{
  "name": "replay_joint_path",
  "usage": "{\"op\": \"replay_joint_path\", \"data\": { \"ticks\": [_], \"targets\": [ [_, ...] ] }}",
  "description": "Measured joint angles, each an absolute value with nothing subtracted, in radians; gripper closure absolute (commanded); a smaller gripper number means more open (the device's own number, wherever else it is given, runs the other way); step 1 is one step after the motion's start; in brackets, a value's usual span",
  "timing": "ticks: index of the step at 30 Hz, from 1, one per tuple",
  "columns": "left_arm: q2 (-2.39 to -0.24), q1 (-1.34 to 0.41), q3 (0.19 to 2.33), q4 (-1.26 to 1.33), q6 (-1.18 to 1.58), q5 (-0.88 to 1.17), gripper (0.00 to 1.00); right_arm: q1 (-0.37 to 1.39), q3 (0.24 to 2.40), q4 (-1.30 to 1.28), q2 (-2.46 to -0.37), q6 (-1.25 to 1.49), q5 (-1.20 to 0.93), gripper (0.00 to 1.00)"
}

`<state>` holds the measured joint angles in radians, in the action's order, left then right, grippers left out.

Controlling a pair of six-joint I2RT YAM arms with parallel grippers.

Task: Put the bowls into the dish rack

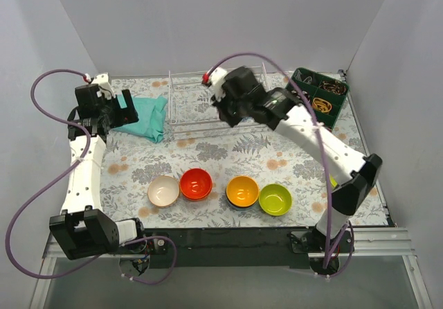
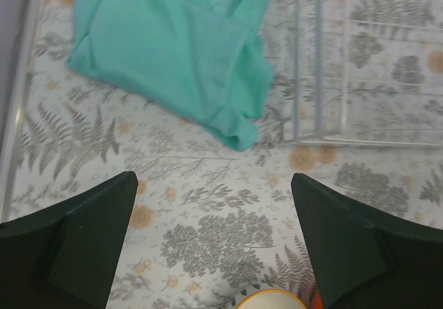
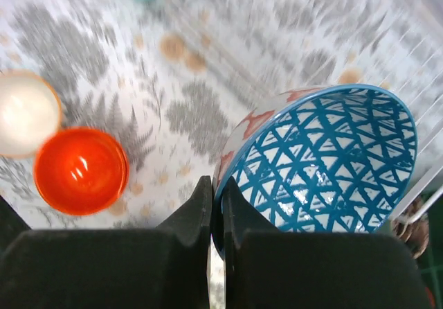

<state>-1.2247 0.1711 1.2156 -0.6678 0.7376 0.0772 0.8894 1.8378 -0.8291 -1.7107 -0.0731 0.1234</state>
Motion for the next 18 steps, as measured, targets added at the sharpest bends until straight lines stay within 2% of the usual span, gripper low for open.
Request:
{"op": "replay_joint_path", "data": {
  "ticks": [3, 6, 7, 11, 18],
  "targets": [
    [-1.272, 0.168, 1.269, -0.624, 0.722, 0.238, 0.07, 0.757, 1.879, -0.73, -1.641, -0.125, -0.048, 0.99],
    [-1.329, 0.168, 1.295, -0.575, 0.732, 0.368, 0.12, 0.583, 1.851, -0.609, -1.628, -0.112, -0.225, 0.99],
    [-1.353, 0.166, 1.304, -0.564, 0.738, 0.403, 0.16, 0.546, 1.852, -0.586, -1.645, -0.099, -0.269, 0.99],
    [-1.482, 0.16, 1.369, -0.549, 0.756, 0.501, 0.22, 0.41, 1.959, -0.477, -1.865, 0.021, -0.522, 0.99],
    [-1.684, 0.16, 1.505, -0.543, 0.763, 0.595, 0.25, 0.374, 2.018, -0.207, -2.17, 0.275, -0.849, 0.99]
  ]
}}
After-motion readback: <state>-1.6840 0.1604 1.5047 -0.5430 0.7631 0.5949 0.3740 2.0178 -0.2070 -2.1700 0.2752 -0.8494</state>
